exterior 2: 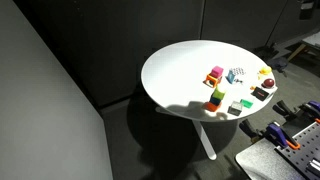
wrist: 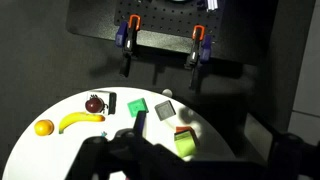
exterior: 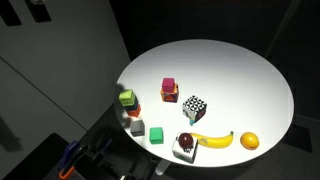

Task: Put the middle soft toy block on the two stacked toy blocks

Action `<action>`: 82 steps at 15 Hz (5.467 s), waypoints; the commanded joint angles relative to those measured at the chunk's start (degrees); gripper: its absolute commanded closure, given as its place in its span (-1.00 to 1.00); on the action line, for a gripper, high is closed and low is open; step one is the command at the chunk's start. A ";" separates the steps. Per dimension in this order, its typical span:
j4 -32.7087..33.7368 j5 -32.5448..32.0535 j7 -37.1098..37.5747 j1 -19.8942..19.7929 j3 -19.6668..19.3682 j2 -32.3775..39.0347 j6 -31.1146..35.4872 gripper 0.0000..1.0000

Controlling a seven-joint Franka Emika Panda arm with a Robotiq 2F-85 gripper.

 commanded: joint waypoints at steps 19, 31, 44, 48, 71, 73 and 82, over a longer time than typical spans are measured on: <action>1.57 -3.58 3.61 -1.81 -1.34 13.23 14.01 -1.00; 2.99 -5.85 3.20 -3.71 -4.24 23.81 34.95 -1.00; 8.13 -9.52 15.92 -5.92 -8.76 36.41 39.07 -1.00; 9.09 -5.91 13.62 -6.61 -9.93 39.38 42.10 -1.00; 10.23 2.21 12.32 -7.90 -11.41 43.09 47.04 -1.00; 11.18 2.09 12.94 -8.05 -12.07 44.24 47.23 -1.00; 15.78 3.53 10.44 -8.88 -12.82 52.90 53.19 -1.00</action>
